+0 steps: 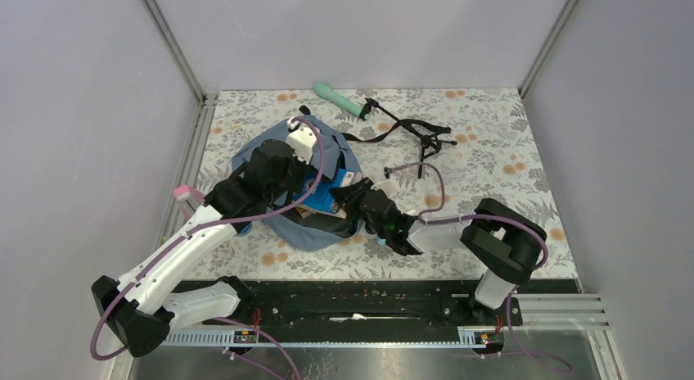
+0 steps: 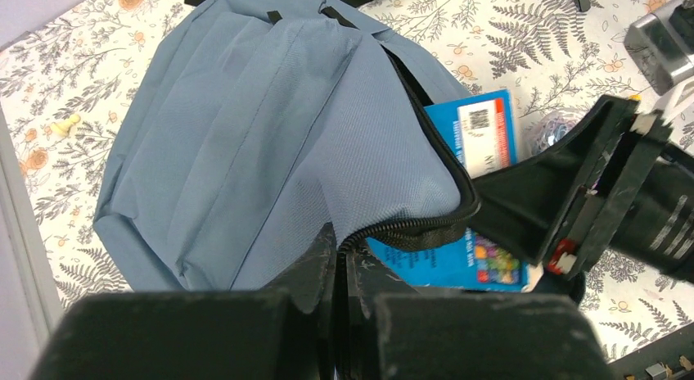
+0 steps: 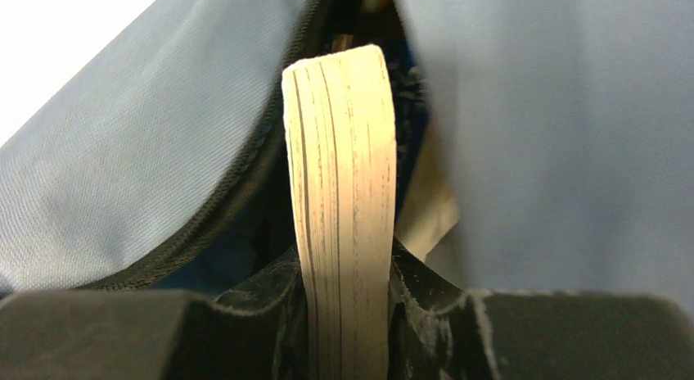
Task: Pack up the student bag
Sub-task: Place the book in the student bag.
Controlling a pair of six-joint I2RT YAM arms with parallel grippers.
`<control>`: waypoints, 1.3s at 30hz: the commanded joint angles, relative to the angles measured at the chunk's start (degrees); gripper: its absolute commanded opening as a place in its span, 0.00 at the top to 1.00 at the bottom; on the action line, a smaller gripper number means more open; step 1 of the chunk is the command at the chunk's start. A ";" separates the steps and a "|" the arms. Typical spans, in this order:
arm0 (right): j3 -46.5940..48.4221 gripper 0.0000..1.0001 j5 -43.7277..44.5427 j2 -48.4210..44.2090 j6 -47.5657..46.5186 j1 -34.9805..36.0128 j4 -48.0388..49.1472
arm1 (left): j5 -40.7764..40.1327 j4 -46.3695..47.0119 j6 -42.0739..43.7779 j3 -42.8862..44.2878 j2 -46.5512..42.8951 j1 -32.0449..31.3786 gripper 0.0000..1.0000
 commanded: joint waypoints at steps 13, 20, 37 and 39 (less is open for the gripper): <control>19.98 0.95 9.10 12.45 -13.10 3.07 -12.85 | 3.47 4.20 -2.79 3.60 0.23 -0.11 1.00; 24.77 0.62 8.75 16.74 -14.77 3.06 -14.70 | 4.99 4.46 -3.32 3.55 0.74 -0.11 1.00; 19.36 0.24 17.30 7.26 -33.57 3.29 -22.58 | 4.81 4.37 -3.50 3.52 1.49 -0.11 1.00; 17.76 0.22 18.88 5.82 -35.49 3.36 -22.46 | 4.94 4.38 -3.50 3.45 1.57 -0.11 1.00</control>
